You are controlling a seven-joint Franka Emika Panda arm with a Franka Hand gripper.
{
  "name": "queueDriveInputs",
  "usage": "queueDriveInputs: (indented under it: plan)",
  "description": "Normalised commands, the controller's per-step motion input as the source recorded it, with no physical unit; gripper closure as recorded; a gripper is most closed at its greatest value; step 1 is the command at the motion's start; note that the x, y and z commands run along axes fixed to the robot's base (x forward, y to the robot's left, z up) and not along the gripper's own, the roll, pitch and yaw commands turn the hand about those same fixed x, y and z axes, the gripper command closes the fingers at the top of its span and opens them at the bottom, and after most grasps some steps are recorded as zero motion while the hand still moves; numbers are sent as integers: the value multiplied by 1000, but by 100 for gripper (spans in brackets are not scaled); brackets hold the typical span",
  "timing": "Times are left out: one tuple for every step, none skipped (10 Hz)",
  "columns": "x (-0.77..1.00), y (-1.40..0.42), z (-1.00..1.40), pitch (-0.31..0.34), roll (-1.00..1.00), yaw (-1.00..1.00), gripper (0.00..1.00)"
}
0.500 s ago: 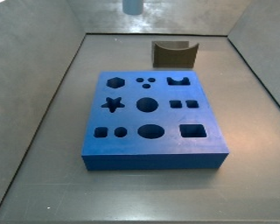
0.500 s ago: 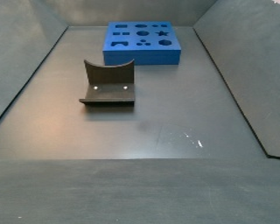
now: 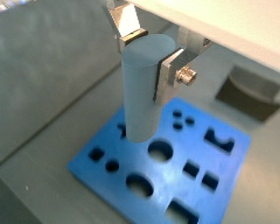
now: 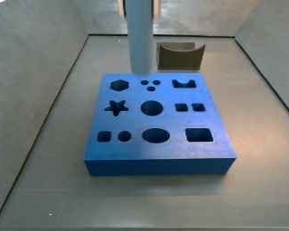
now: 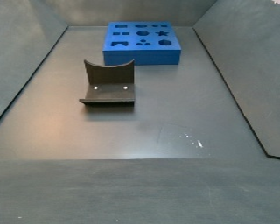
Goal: Insert the oval object.
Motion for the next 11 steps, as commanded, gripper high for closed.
queueDriveInputs:
  plan:
    - [260, -531, -991, -19, 156, -523, 100]
    - [0, -386, -711, -19, 59, -789, 100]
    - [0, -320, -591, -27, 43, -894, 100]
    - [0, -109, -666, 0, 119, -994, 100]
    - [0, 0, -589, 0, 147, -1000, 100]
    - [0, 0, -569, 0, 146, -1000, 100]
    - [-3, 0, -317, 0, 97, -1000, 100]
    - [0, 0, -134, 0, 49, -1000, 100]
    - [0, 0, -49, 0, 21, -1000, 100]
    - [0, 0, -17, 0, 16, -1000, 100]
    - [0, 0, -9, 0, 17, -1000, 100]
